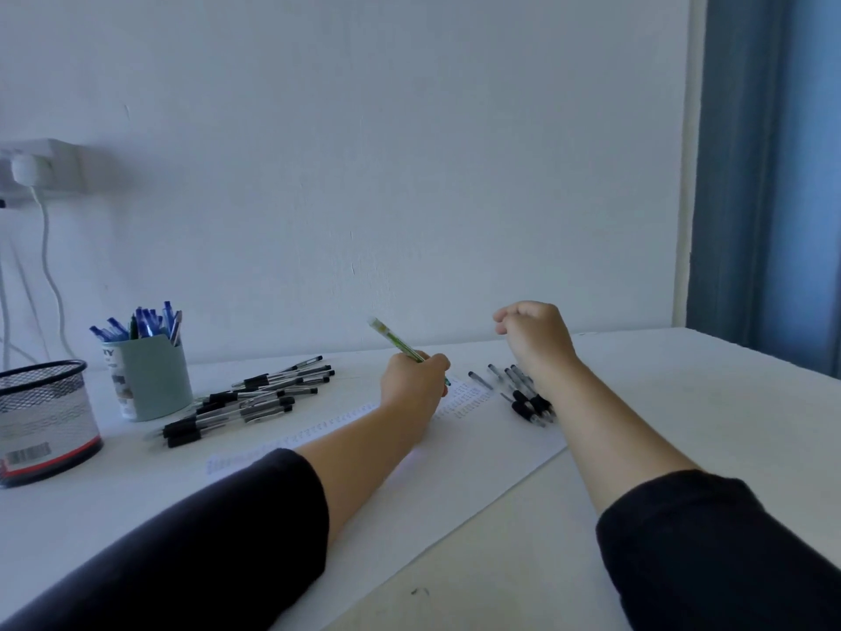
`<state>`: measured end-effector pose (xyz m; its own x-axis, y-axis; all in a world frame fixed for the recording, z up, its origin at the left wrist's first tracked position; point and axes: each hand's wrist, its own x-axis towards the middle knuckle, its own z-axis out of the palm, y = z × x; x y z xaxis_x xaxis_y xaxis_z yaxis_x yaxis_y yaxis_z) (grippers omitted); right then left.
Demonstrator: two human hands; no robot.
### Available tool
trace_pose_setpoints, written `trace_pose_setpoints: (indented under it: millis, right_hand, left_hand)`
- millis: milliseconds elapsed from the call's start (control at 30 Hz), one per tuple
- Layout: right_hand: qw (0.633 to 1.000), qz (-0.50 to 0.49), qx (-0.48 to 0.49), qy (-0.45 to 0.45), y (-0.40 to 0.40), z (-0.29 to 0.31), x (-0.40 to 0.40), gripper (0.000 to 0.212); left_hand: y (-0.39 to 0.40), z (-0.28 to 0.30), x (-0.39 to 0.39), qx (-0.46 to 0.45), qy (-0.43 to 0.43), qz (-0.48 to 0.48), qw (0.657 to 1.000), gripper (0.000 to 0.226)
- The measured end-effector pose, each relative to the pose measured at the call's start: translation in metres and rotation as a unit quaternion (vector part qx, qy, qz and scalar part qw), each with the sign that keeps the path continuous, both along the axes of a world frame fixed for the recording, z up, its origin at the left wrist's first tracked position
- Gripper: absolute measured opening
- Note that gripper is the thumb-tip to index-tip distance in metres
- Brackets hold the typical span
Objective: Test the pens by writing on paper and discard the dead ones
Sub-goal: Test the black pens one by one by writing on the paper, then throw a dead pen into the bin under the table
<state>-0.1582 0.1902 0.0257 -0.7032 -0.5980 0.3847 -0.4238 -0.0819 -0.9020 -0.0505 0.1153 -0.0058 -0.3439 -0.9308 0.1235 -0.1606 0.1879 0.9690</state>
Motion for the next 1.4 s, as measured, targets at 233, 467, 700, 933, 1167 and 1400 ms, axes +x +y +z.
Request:
trace_pose_setpoints:
  millis: [233,467,700,933,1167,1400]
  right_hand:
    - [0.993,0.096,-0.013,-0.069,0.019,0.031,0.021,0.013]
    - [0.988,0.132,0.071,-0.041,0.082,0.043,0.041,0.023]
    - [0.991,0.043,-0.105,-0.073,0.225,0.026,0.029,0.02]
    - [0.954,-0.033,-0.217,-0.205,0.382,-0.055,0.0,0.024]
    - [0.886,-0.228,-0.067,-0.399,0.46,-0.24,-0.02,0.022]
    - [0.67,-0.296,0.055,-0.679,0.494,-0.433,-0.001,0.021]
  left_hand:
    - [0.032,0.034,0.017,0.081,-0.021,-0.066,0.994,0.007]
    - [0.105,0.051,0.036,-0.027,-0.149,-0.256,0.955,0.005]
    - [0.207,0.033,0.017,-0.073,-0.157,-0.413,0.894,0.029]
    - [0.311,-0.031,-0.03,-0.021,-0.177,-0.595,0.784,0.037]
    - [0.379,-0.172,-0.082,0.055,-0.344,-0.603,0.718,0.022]
    - [0.422,-0.26,-0.095,0.054,-0.451,-0.635,0.626,0.018]
